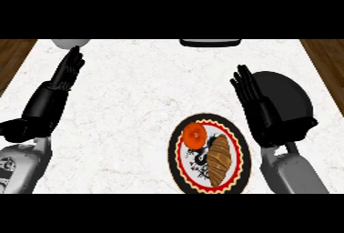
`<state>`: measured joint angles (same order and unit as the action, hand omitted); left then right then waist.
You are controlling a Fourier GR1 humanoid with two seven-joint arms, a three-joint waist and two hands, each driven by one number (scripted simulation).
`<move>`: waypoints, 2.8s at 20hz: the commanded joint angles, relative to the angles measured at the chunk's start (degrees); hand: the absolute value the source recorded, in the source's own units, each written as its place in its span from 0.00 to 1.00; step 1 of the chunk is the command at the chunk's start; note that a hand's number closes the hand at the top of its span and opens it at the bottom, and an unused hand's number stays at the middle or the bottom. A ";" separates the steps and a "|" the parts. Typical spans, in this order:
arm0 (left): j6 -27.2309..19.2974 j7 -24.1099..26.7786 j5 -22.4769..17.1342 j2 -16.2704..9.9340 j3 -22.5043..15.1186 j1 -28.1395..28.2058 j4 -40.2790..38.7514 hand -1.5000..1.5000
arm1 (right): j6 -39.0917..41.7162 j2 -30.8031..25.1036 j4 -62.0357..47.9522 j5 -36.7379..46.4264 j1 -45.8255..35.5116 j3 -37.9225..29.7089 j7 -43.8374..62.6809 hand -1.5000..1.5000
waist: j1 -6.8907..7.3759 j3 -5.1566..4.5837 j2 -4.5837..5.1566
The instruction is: Pick the croissant from the plate and place it in the pan
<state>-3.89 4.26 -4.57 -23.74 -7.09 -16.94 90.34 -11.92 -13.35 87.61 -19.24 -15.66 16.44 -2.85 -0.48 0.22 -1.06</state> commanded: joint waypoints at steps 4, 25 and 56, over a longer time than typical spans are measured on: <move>-4.14 -0.24 -0.72 8.78 -2.92 8.91 3.70 0.50 | 10.64 -4.16 4.71 -2.18 4.88 -2.97 -9.73 1.00 | 0.72 -0.18 0.86; -3.95 3.57 0.62 16.10 -7.39 16.93 -0.11 0.50 | 8.16 -23.07 18.66 24.46 25.46 -3.24 -2.43 0.00 | 0.88 -0.30 1.00; 2.25 6.65 1.10 17.91 0.46 13.04 -6.22 0.50 | 22.95 -2.95 1.62 57.35 9.84 11.31 21.62 0.00 | 0.44 -0.23 1.07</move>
<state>-3.38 7.46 -3.01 -5.90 -9.33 -1.80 88.88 11.99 -18.98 91.12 36.11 -5.74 29.18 20.86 0.06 0.00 0.00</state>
